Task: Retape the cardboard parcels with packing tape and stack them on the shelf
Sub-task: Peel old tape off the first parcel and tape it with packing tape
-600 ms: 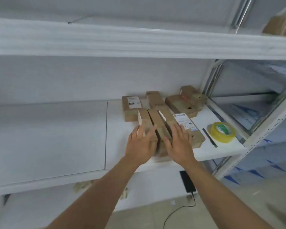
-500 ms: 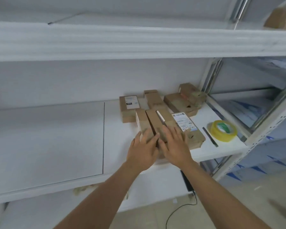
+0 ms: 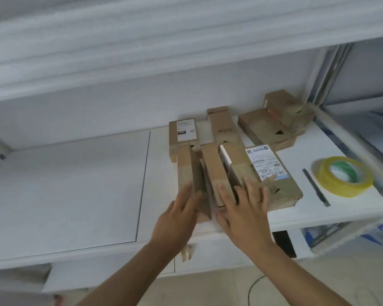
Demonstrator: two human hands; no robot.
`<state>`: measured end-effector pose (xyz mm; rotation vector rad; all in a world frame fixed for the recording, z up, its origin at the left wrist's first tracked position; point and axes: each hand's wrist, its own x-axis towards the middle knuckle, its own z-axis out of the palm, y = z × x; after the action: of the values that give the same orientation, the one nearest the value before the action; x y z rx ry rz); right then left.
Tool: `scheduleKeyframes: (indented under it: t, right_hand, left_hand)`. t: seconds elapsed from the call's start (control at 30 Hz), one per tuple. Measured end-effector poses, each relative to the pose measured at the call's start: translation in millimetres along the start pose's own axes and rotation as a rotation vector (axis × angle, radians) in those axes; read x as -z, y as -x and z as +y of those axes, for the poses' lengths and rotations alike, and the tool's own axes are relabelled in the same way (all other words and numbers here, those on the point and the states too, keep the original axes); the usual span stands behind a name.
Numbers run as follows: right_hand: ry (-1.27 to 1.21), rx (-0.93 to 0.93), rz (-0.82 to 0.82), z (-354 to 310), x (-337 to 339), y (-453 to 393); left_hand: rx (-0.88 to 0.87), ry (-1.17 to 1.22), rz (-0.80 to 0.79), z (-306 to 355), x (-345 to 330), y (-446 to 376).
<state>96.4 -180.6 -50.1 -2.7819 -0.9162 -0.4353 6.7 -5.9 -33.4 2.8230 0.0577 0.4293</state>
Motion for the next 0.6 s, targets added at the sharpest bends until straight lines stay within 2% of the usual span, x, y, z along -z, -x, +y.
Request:
scheduleKeyframes:
  t: [0.23,0.37,0.5,0.6]
  right_hand:
    - [0.04,0.068,0.088,-8.3,2.2,-4.6]
    - [0.025,0.057,0.122,-27.7,-1.4,-3.5]
    - [-0.045,0.056,0.229,-48.7,-16.8,2.2]
    - [-0.069,0.024,0.279,-65.0,-28.6,5.2]
  left_hand:
    - [0.122,0.026,0.074,-43.3,5.4,14.5]
    - [0.29,0.262,0.111,-61.0,-6.4,38.7]
    - [0.572,0.617,0.198,-78.1,-18.8,53.9]
    - [0.628,0.672,0.237,-93.3,-22.3,62.1]
